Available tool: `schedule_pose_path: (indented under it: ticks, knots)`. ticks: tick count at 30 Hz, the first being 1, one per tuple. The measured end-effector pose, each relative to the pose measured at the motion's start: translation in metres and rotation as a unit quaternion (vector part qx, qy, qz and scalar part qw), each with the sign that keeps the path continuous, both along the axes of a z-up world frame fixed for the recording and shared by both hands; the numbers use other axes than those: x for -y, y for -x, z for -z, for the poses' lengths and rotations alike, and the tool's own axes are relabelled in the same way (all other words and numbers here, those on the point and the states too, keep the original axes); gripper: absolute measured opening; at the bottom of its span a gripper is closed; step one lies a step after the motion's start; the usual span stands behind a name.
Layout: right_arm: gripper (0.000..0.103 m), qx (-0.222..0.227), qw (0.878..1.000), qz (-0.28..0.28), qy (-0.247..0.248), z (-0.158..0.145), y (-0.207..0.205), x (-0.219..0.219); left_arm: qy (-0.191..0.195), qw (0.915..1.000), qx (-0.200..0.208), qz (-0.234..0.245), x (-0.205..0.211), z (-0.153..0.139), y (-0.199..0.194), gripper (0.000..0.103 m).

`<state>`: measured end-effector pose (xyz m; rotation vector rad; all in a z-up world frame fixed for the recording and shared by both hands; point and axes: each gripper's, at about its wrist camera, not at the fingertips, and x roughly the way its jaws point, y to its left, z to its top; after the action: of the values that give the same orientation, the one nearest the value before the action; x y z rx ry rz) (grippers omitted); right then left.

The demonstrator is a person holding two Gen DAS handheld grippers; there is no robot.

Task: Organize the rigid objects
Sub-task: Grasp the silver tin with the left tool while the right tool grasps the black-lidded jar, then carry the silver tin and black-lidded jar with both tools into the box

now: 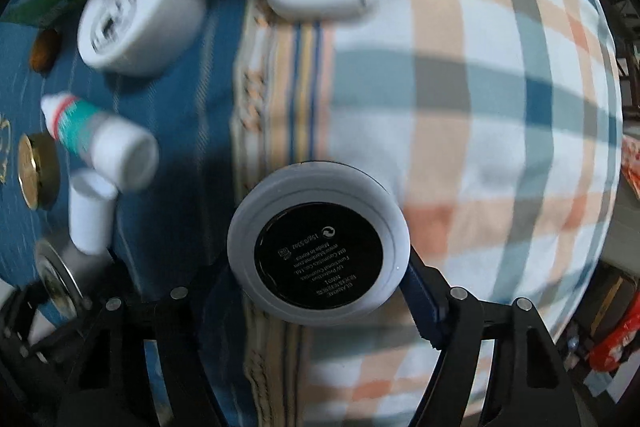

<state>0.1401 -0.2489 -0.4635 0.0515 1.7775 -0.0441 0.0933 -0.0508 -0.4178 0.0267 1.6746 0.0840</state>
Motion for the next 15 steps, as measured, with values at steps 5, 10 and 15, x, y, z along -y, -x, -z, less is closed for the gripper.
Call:
schedule_pose_path:
  ticks: [5,10,15]
  knots:
    - [0.077,-0.022,1.0,0.002,-0.004,0.01,0.037,0.013,0.007,0.9999,-0.008,0.005,0.002,0.015,-0.021,0.071]
    - [0.077,-0.019,1.0,0.019,-0.001,0.02,0.055,0.023,0.016,0.9997,-0.017,0.001,-0.004,0.024,-0.026,0.072]
    - [0.078,-0.022,0.999,0.023,0.006,-0.004,0.029,0.016,0.02,0.9996,-0.018,0.006,-0.004,0.026,-0.031,0.072]
